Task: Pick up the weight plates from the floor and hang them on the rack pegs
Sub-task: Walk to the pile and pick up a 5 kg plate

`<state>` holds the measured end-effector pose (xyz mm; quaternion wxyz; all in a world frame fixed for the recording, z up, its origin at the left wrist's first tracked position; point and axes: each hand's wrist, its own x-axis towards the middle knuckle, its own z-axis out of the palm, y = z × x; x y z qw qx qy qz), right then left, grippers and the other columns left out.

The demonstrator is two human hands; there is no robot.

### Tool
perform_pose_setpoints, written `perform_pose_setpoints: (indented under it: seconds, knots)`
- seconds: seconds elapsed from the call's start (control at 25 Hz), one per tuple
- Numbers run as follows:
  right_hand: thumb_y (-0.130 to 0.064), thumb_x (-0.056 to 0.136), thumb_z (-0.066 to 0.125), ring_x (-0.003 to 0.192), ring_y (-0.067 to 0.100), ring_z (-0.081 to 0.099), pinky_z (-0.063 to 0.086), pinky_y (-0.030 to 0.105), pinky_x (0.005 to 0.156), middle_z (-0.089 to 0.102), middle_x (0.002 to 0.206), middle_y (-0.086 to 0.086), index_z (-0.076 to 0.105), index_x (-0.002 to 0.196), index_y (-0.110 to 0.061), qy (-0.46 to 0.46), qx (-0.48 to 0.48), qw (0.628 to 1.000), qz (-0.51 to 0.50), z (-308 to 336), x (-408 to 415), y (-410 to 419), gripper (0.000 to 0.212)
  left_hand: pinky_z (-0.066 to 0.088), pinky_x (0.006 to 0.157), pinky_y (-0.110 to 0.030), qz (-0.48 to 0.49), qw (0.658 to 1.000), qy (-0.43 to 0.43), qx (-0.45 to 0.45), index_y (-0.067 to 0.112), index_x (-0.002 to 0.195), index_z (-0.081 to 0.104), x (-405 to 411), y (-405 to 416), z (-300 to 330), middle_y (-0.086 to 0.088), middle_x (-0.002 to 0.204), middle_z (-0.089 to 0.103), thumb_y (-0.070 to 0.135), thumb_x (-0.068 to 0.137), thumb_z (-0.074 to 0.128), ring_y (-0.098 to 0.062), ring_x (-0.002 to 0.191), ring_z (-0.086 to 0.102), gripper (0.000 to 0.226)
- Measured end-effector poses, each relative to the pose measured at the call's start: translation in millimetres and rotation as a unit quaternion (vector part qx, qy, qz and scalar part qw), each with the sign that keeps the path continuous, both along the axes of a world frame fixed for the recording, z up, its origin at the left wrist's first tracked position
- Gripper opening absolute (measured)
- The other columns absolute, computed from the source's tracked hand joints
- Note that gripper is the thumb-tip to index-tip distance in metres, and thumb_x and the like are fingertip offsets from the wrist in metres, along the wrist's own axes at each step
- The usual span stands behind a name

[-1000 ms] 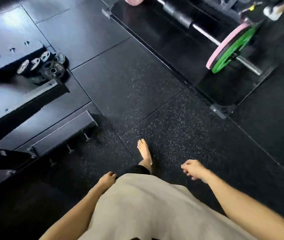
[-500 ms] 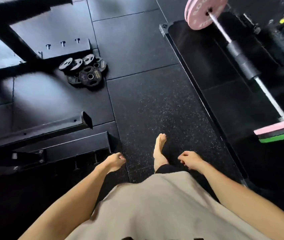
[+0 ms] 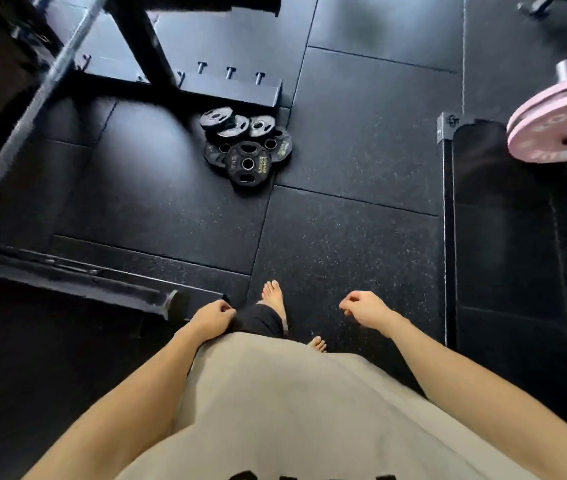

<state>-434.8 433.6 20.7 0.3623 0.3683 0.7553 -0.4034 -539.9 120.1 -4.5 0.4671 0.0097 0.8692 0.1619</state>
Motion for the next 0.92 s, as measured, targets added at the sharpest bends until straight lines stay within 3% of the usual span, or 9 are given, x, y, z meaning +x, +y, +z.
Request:
perform_pose_setpoints:
  seconds: [0.24,0.4,0.48,0.68,0.84,0.92]
  knots:
    - [-0.026,0.099,0.052,0.077,0.013,0.054,0.042,0.022,0.058,0.063,0.098,0.003,0.063,0.104,-0.017,-0.001,0.017,0.999,0.044,-10,-186,57,0.015,0.041,0.097,-0.030,0.034,0.998,-0.046,0.000,0.011,0.121,0.062,-145,45,-27,-0.009,0.131,0.062,0.031,0.099,0.051,-0.026,0.120,0.056,0.031]
    - [-0.025,0.097,0.055,0.079,0.014,0.056,0.043,0.025,0.064,0.067,0.101,0.005,0.065,0.100,-0.017,0.009,0.025,0.996,0.081,-4,-309,80,0.014,0.041,0.095,-0.031,0.067,0.997,-0.047,0.007,0.013,0.123,0.060,-257,62,-16,-0.007,0.129,0.062,0.030,0.099,0.049,-0.024,0.115,0.056,0.031]
    - [-0.025,0.095,0.056,0.079,0.016,0.057,0.043,0.028,0.071,0.068,0.096,0.006,0.066,0.096,-0.016,0.022,0.022,0.996,0.088,-2,-365,89,0.014,0.043,0.094,-0.033,0.108,0.993,-0.039,0.012,0.013,0.123,0.061,-303,66,-17,-0.007,0.126,0.062,0.030,0.099,0.049,-0.024,0.111,0.057,0.031]
    - [-0.024,0.094,0.057,0.071,0.018,0.056,0.043,0.030,0.063,0.069,0.088,0.007,0.067,0.091,-0.014,-0.003,0.005,0.993,0.118,-24,-520,117,0.014,0.049,0.088,-0.037,0.210,0.974,-0.088,0.007,0.019,0.117,0.060,-404,89,-26,-0.004,0.115,0.063,0.032,0.099,0.050,-0.023,0.103,0.059,0.025]
    - [-0.025,0.094,0.056,0.075,0.020,0.057,0.044,0.033,0.069,0.067,0.085,0.007,0.065,0.090,-0.013,-0.019,-0.008,0.990,0.138,-69,-629,137,0.015,0.047,0.077,-0.032,0.271,0.955,-0.116,-0.018,0.020,0.108,0.062,-465,110,-42,-0.001,0.099,0.064,0.030,0.097,0.052,-0.020,0.091,0.059,0.018]
    - [-0.027,0.094,0.055,0.076,0.020,0.057,0.046,0.034,0.072,0.067,0.088,0.007,0.065,0.093,-0.013,-0.030,-0.012,0.987,0.159,-105,-681,143,0.017,0.045,0.070,-0.031,0.298,0.945,-0.130,-0.032,0.023,0.103,0.064,-477,112,-154,0.002,0.090,0.065,0.032,0.095,0.057,-0.019,0.085,0.060,0.014]
